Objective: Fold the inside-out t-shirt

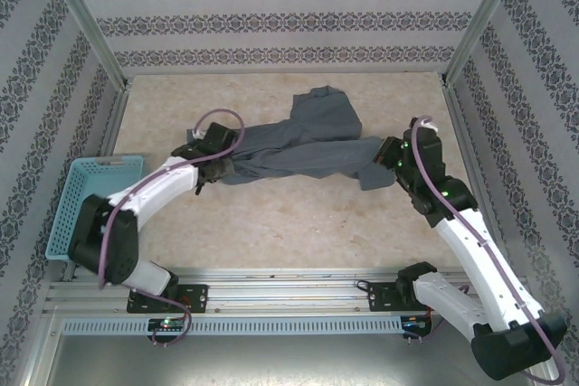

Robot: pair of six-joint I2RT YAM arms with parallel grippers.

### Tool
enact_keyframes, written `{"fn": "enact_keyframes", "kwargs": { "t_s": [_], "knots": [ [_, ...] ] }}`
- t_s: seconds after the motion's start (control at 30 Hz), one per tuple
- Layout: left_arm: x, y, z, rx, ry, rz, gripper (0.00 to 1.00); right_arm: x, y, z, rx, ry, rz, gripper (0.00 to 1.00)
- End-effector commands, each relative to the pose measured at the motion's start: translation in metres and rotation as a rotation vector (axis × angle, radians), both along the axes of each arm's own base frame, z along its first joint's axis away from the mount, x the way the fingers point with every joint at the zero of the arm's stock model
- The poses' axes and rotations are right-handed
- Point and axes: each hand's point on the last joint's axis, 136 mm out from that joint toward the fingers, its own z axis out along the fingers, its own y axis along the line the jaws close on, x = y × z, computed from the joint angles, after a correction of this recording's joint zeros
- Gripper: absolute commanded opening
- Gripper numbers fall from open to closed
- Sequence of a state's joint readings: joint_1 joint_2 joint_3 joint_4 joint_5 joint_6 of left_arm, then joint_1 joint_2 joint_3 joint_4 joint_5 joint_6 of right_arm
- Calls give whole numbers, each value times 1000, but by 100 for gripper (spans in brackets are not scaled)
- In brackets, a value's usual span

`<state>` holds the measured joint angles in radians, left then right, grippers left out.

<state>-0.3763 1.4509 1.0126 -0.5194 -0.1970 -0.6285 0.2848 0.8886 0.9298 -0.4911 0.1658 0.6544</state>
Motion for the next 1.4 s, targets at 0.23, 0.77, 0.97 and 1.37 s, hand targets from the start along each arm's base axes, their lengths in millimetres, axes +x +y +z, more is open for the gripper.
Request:
{"fn": "enact_keyframes", "kwargs": {
  "t_s": [0.23, 0.77, 0.97, 1.37],
  "knots": [
    [5, 91, 97, 8, -257, 186, 0, 12, -24, 33, -60, -14, -56, 0],
    [127, 59, -20, -17, 154, 48, 33, 150, -6, -69, -38, 239, -4, 0],
    [58, 37, 13, 7, 130, 98, 73, 159, -14, -79, -27, 253, -11, 0],
    [-27, -28, -50, 29, 251, 30, 64, 155, -12, -85, -10, 253, -6, 0]
  ]
}}
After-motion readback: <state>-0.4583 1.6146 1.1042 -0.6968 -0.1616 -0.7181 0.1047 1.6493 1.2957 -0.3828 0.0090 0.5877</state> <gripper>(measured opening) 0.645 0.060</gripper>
